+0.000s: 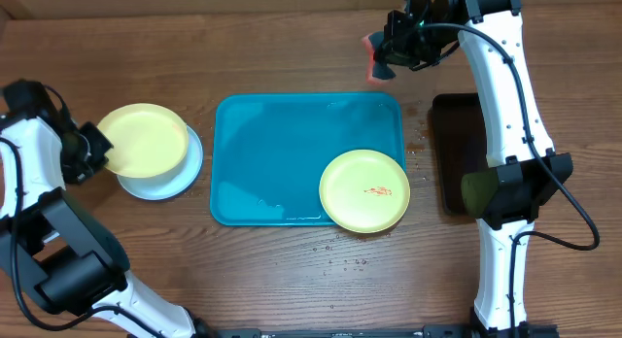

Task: Clean dirty plates on tray and stack at the side
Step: 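Lift yellow plate with left gripper and carry it left onto white plate, then release yellow plate onto white plate and raise left gripper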

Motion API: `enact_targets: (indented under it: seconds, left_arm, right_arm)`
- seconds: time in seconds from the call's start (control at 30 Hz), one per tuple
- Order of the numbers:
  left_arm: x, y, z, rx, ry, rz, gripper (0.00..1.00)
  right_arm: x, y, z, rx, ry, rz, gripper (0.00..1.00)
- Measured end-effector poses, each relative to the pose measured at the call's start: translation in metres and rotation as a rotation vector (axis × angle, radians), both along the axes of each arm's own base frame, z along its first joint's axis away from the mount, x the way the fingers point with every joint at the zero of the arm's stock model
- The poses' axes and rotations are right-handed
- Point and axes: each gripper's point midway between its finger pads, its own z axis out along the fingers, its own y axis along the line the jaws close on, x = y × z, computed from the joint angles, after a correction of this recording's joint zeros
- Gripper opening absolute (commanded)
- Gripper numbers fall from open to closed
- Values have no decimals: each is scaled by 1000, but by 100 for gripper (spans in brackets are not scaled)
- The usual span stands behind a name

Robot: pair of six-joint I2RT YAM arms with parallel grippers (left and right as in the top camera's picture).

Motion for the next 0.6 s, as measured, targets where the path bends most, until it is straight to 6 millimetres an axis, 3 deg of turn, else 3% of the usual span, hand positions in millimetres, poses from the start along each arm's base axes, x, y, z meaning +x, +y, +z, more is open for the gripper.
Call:
enact_targets:
  seconds: [0.2, 0.43, 0.6]
  left_arm:
    - [-14, -14, -23, -48, 38, -5, 5]
    - [-13, -25, -26, -55, 54, -43, 29]
    - [-14, -34, -23, -69, 75, -68, 33]
  right_arm:
    - [0, 0, 0, 0, 0, 0, 4]
    - [0, 0, 0, 0, 0, 0, 4]
    - [0, 0, 0, -1, 1, 0, 4]
